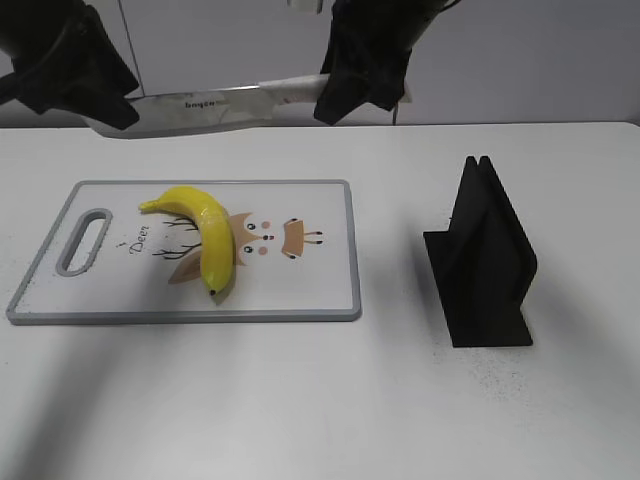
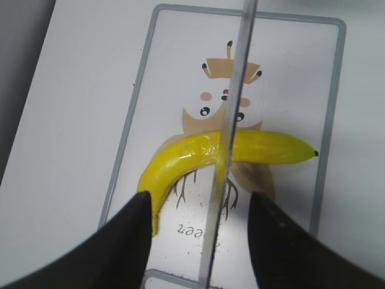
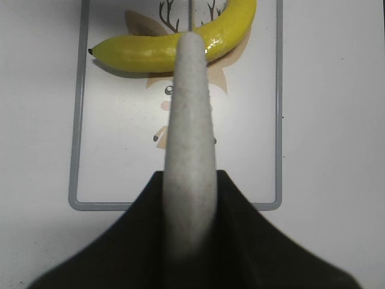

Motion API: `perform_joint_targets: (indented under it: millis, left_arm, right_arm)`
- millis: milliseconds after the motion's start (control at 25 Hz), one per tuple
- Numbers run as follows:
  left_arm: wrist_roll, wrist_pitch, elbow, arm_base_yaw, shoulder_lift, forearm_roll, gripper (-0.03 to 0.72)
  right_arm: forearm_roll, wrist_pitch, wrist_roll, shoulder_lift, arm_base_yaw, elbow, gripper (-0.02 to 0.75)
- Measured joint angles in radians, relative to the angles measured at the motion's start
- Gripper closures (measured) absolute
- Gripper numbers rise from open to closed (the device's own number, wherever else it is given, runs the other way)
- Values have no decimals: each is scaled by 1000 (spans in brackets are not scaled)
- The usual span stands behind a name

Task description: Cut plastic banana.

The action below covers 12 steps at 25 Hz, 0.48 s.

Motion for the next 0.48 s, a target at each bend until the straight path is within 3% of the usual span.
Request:
perform_joint_targets:
  millis: [320,400,480]
  left_arm:
    - [0,21,-1,0,17,0,194]
    - [0,20,-1,0,24,0,248]
    - [0,17,-1,0,28,0,357]
  right_arm:
    - [1,-8,-3,0,0,0,577]
    - [2,-10,-3,0,0,0,577]
    - [5,-19,-3,0,0,0,577]
